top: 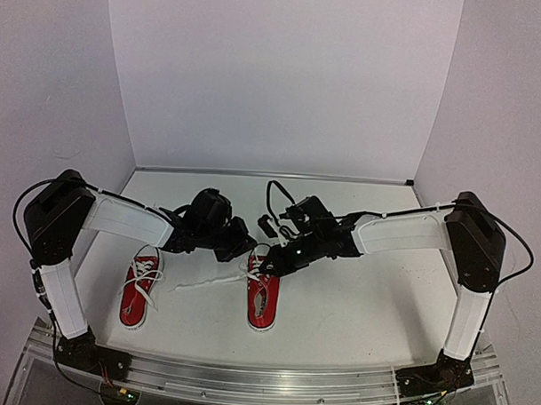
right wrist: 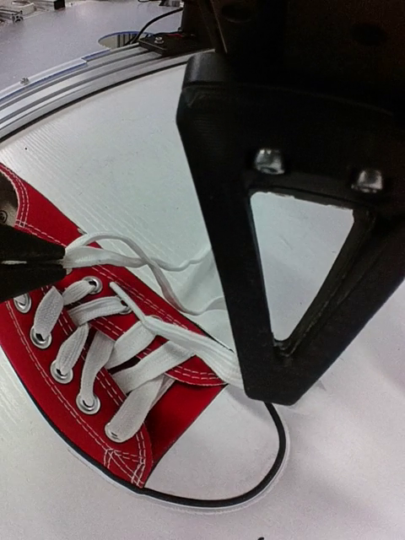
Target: Tie the shoes
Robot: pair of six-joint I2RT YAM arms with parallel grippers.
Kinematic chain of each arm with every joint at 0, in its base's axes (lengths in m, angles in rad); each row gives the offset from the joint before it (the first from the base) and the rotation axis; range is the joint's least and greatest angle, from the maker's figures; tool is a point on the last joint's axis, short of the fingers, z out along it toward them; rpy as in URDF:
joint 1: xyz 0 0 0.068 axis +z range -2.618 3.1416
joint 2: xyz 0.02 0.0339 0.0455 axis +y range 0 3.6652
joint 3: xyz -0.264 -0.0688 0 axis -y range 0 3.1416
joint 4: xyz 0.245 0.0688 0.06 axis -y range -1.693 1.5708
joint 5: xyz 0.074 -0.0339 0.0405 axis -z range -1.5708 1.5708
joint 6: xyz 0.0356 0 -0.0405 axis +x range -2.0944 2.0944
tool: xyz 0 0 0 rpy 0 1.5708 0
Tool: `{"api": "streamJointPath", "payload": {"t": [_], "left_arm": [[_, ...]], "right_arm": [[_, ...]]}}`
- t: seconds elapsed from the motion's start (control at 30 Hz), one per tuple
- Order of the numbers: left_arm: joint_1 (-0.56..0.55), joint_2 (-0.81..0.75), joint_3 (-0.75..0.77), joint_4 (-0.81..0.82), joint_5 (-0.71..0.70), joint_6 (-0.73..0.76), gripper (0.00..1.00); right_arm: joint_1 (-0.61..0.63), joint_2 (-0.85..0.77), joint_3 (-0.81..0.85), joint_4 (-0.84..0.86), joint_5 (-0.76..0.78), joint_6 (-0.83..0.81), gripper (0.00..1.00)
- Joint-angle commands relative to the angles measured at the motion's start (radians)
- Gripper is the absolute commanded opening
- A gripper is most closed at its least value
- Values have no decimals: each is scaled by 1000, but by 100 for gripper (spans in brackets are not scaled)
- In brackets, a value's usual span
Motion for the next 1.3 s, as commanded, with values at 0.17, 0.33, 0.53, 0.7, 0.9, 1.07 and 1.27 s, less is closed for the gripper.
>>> {"api": "streamJointPath", "payload": {"t": [0.17, 0.33, 0.53, 0.7, 0.9, 1.07, 1.27], "left_arm": [[7, 7, 16, 51, 164, 5, 0], [4, -15, 18, -4, 231, 20, 0], [4, -32, -6, -74, 267, 47, 0], [4, -48, -43, -59, 286, 45, 0], [2, -74, -79, -44, 312, 43, 0], [1, -93, -89, -52, 317, 45, 0], [2, -82, -85, -49, 318, 48, 0]], "right_arm": [[0, -51, 5, 51, -8, -6, 0], [0, -47, 7, 51, -5, -10, 0], [-1, -49, 9, 51, 0, -13, 0], [0, -44, 8, 51, 4, -12, 0], [0, -42, 9, 50, 2, -3, 5], [-1, -66, -5, 51, -6, 26, 24], [2, -162, -82, 53, 23, 79, 29]]}}
